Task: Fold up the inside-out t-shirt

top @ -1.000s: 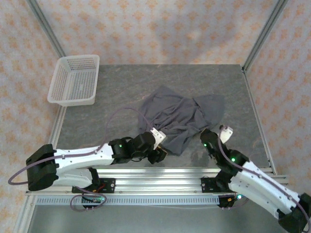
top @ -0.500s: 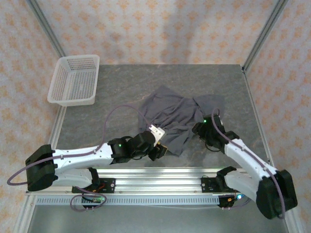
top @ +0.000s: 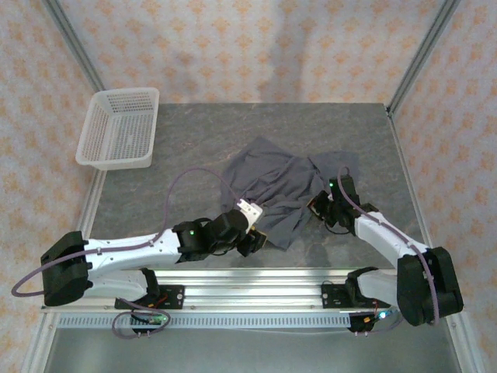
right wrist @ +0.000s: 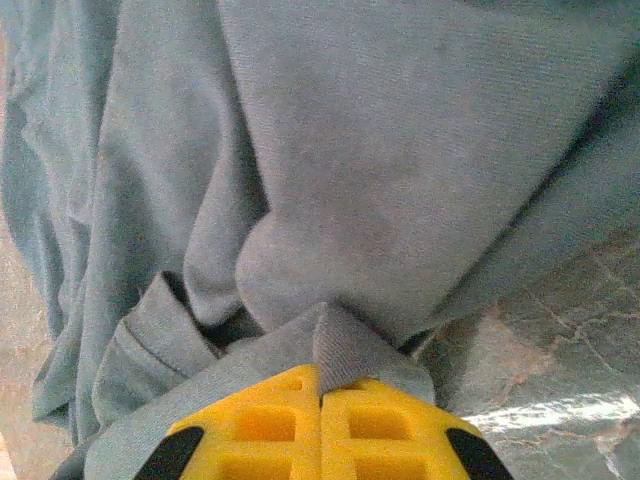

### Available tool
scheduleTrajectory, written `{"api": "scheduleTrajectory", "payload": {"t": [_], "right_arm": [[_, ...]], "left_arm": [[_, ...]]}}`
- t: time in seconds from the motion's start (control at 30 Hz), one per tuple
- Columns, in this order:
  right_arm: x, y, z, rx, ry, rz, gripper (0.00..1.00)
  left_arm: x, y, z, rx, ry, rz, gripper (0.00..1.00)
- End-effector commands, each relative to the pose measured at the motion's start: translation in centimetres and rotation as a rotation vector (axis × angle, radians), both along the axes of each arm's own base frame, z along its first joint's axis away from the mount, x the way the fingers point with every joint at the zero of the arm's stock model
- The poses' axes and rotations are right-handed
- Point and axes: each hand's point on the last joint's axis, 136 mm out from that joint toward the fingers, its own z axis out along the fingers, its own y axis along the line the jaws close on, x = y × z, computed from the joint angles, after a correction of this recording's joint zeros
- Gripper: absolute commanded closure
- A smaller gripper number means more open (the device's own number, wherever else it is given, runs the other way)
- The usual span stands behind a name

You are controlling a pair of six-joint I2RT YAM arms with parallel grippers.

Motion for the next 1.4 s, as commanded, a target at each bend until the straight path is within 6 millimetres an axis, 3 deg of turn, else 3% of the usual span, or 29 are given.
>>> {"api": "scheduleTrajectory", "payload": {"t": [0.0, 0.13, 0.2, 0.3, 0.37, 0.53, 0.6, 0.7, 0.77, 0.83, 0.9, 0.97, 1.03, 1.07, 1.13, 1.23, 1.37], "right_arm": [[0.9, 1.0, 2.8, 0.061, -0.086, 0.029, 1.0], [1.5, 2.3, 8.9, 0.128, -0.304, 0.099, 1.0], [1.6, 3.2, 13.2, 0.164, -0.451, 0.147, 1.0], [0.9, 5.7, 19.4, 0.203, -0.64, 0.277, 1.0], [0.2, 7.7, 20.9, 0.174, -0.692, 0.388, 1.0], [-2.1, 14.4, 19.4, 0.252, -0.647, 0.666, 0.96], [-3.1, 17.3, 17.2, 0.244, -0.579, 0.747, 0.91], [-5.8, 20.7, 12.2, 0.127, -0.41, 0.934, 0.86], [-7.4, 22.1, 11.7, 0.175, -0.362, 1.014, 0.8], [-7.4, 22.0, 13.2, 0.213, -0.415, 0.982, 0.74], [-6.3, 20.4, 15.0, 0.152, -0.509, 0.895, 0.65], [-4.2, 17.3, 16.7, 0.026, -0.606, 0.724, 0.51], [-2.4, 14.1, 16.6, -0.098, -0.64, 0.571, 0.45], [-1.3, 12.2, 16.0, -0.181, -0.629, 0.487, 0.43], [-1.0, 11.1, 14.8, -0.281, -0.591, 0.496, 0.45], [-2.3, 11.9, 11.9, -0.365, -0.489, 0.643, 0.58], [-4.4, 13.0, 8.1, -0.348, -0.389, 0.752, 0.58]], "left_arm": [[0.9, -0.1, 0.7, 0.0, -0.028, 0.039, 0.55], [1.6, 0.4, 1.5, -0.008, -0.057, 0.09, 0.55], [2.4, 1.4, 2.3, -0.009, -0.086, 0.16, 0.55], [3.7, 4.3, 4.0, -0.024, -0.137, 0.316, 0.55], [4.5, 7.1, 5.2, -0.053, -0.156, 0.442, 0.55], [4.9, 15.6, 7.6, -0.122, -0.203, 0.724, 0.55], [4.3, 18.5, 8.4, -0.16, -0.242, 0.795, 0.53], [3.6, 21.1, 9.1, -0.2, -0.293, 0.844, 0.42], [3.4, 22.0, 9.0, -0.207, -0.299, 0.855, 0.39], [3.3, 21.8, 8.6, -0.199, -0.279, 0.835, 0.37], [3.4, 20.7, 8.0, -0.188, -0.243, 0.786, 0.37], [3.7, 18.5, 7.2, -0.18, -0.191, 0.711, 0.36], [4.0, 15.7, 6.2, -0.178, -0.127, 0.613, 0.36], [4.1, 14.1, 5.7, -0.173, -0.091, 0.564, 0.36], [4.3, 11.8, 4.6, -0.152, -0.018, 0.497, 0.36], [4.5, 9.2, 2.7, -0.126, 0.108, 0.448, 0.38], [4.0, 4.0, 1.1, -0.309, 0.326, 0.291, 0.45]]}}
